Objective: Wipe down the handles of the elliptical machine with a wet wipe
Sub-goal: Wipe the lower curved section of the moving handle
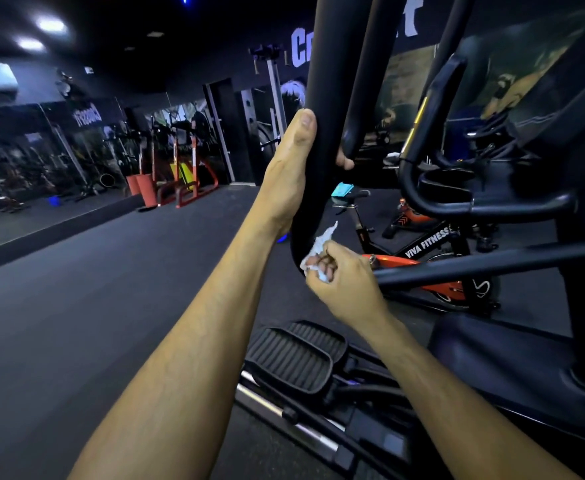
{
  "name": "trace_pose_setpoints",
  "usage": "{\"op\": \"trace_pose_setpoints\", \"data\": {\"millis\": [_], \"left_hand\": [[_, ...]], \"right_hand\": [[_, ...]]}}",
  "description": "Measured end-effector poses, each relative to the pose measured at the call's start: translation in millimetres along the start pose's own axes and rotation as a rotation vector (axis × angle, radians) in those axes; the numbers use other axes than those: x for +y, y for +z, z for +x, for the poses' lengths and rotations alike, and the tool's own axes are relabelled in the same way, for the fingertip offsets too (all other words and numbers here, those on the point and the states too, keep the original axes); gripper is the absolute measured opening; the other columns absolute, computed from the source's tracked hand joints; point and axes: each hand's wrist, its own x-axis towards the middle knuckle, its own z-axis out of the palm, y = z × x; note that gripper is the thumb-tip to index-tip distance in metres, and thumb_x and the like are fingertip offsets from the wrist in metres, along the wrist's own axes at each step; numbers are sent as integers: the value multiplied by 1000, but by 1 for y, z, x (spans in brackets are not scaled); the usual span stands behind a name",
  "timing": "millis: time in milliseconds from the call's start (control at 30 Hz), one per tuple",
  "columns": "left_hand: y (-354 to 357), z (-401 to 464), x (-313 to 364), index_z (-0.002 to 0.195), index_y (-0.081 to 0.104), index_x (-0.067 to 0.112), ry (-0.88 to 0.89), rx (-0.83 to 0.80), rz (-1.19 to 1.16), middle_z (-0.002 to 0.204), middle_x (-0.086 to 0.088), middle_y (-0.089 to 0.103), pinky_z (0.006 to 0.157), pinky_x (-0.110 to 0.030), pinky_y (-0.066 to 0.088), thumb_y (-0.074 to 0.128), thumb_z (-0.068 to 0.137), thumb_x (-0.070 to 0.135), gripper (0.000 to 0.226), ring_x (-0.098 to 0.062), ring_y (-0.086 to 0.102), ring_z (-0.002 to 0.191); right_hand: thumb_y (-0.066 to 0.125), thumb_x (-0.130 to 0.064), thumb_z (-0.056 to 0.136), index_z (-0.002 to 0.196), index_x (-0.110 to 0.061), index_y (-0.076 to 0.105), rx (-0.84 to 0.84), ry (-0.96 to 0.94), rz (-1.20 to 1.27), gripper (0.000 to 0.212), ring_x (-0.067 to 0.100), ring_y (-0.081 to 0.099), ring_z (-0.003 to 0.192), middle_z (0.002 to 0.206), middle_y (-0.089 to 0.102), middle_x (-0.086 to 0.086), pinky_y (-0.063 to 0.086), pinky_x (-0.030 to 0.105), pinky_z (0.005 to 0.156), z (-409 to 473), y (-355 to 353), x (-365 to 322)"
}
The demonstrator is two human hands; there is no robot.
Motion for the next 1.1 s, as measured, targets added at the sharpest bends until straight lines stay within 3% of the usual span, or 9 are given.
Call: {"op": "trace_pose_setpoints", "data": {"millis": [200,333,567,700,767,867,967,1033,1100], "left_hand": [[3,-2,3,124,48,-12,-18,24,-35,83,-15,62,87,-47,53,30,110,45,62,-27,70,88],[7,-4,4,116,53,4,-37,49,-69,78,-11,65,83,-42,56,29,113,41,44,-25,72,86],[12,-6,4,110,54,6,13,113,-15,77,-12,64,72,-26,55,26,115,37,43,-21,73,81],[11,-2,-1,114,54,-1,53,117,17,76,-13,66,78,-38,56,27,113,42,51,-26,74,81],[11,-1,-4,116,53,-7,74,122,34,74,-14,67,77,-43,54,29,110,45,58,-27,73,78],[12,0,-6,114,53,-4,90,133,71,75,-17,68,80,-44,55,29,112,43,53,-27,74,79],[10,1,-8,111,52,-2,107,140,113,81,-28,66,84,-52,56,28,113,41,49,-27,75,79],[11,0,-7,110,52,-1,110,139,128,80,-25,67,89,-60,55,28,113,41,49,-27,75,80],[12,-2,-6,107,54,4,118,138,134,77,-15,70,92,-61,53,29,113,41,45,-27,76,82]], "right_hand": [[69,-16,89,92,-30,67,185,122,265,15,7,62,71,78,68,-8,53,32,69,18,-29,-19],[55,-30,93,122,-23,60,149,200,258,31,14,64,79,87,68,-7,57,41,81,28,-9,-34],[31,-30,97,120,-14,65,70,142,-479,45,33,50,115,123,56,9,37,46,98,-20,25,-3],[31,-20,108,134,-15,58,-9,289,-20,38,26,59,109,120,65,9,45,41,95,-6,30,-6],[33,-18,108,102,-25,64,109,445,336,33,15,56,79,87,64,-2,45,32,71,9,29,-31],[40,-10,103,94,3,66,342,638,930,31,19,63,71,83,69,4,41,9,67,26,29,-59],[47,-36,89,66,-17,43,434,660,1130,30,6,40,47,57,44,-9,34,18,47,41,36,-76],[37,-60,89,86,-21,66,454,682,949,49,11,68,79,84,71,-6,56,30,77,52,44,-81],[22,-78,85,126,-15,67,450,621,655,88,22,60,125,130,68,4,44,42,110,49,47,-80]]}}
